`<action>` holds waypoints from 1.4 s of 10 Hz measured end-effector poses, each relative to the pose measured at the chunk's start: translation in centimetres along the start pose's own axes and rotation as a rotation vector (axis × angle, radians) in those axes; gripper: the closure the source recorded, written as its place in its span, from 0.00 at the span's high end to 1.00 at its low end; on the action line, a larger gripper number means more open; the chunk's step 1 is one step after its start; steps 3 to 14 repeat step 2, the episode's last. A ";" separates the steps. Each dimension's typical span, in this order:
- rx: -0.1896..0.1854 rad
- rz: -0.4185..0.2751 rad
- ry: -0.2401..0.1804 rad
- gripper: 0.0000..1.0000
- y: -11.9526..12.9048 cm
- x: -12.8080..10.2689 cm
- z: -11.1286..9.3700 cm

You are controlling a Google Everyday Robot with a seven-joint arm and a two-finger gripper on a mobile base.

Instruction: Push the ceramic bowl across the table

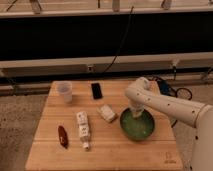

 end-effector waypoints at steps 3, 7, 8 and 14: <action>0.003 -0.013 0.003 0.04 -0.8 -0.2 0.0; 0.003 -0.013 0.003 0.04 -0.8 -0.2 0.0; 0.003 -0.013 0.003 0.04 -0.8 -0.2 0.0; 0.003 -0.013 0.003 0.04 -0.8 -0.2 0.0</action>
